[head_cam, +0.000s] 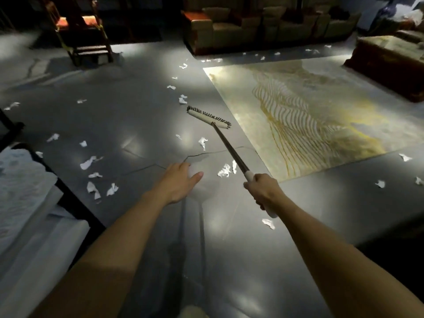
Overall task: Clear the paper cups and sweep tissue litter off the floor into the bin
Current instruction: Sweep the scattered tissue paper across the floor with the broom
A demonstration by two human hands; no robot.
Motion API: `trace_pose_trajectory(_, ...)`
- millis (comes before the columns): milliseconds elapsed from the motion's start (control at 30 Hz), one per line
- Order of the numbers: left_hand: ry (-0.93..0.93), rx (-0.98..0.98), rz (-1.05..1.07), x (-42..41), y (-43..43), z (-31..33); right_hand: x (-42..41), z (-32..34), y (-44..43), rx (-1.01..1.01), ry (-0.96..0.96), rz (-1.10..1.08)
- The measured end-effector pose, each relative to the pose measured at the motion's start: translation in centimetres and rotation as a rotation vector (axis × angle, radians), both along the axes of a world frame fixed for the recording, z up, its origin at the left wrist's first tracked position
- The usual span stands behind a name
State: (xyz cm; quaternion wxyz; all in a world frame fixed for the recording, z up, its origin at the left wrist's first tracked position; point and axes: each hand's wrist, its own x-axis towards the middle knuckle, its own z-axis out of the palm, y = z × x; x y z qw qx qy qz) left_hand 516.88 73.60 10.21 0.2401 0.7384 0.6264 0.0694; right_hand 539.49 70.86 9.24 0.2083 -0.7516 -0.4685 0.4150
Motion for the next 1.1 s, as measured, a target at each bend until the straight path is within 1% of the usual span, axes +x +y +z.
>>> trace_pose_trajectory(100,0.038,0.022,0.074,-1.6,7.7,-0.3,-1.4,-0.5,9.1,0.034,-0.034,0.076)
trace_pose_trajectory(233,0.109,0.012,0.13,-5.2,18.8,-2.2,-4.8,-3.8,22.0,0.009,-0.088,0.166)
trace_pose_trajectory(333,0.087,-0.012,0.21,-8.6,27.7,-2.8,-8.8,-4.9,32.0,0.024,-0.083,0.223)
trace_pose_trajectory(533,0.103,-0.049,0.341,-15.2,44.4,-1.6,-15.7,-3.2,50.5,0.06,0.038,0.33)
trace_pose_trajectory(700,0.052,-0.039,0.404,-19.6,58.6,-0.8,-20.8,-2.8,66.4,0.113,0.027,0.433)
trace_pose_trajectory(800,0.089,-0.048,0.411,-22.9,68.0,-1.6,-24.7,-3.1,77.1,0.111,0.047,0.502)
trace_pose_trajectory(900,0.095,-0.062,0.479,-26.8,77.4,-1.4,-29.0,-3.2,88.4,0.107,0.02,0.588)
trace_pose_trajectory(1000,0.113,-0.04,0.547,-31.8,85.6,-0.3,-34.5,-2.3,99.1,0.091,0.022,0.674)
trace_pose_trajectory(1100,0.097,-0.025,0.662,-38.1,91.1,0.4,-41.0,-1.4,107.5,0.094,0.006,0.746)
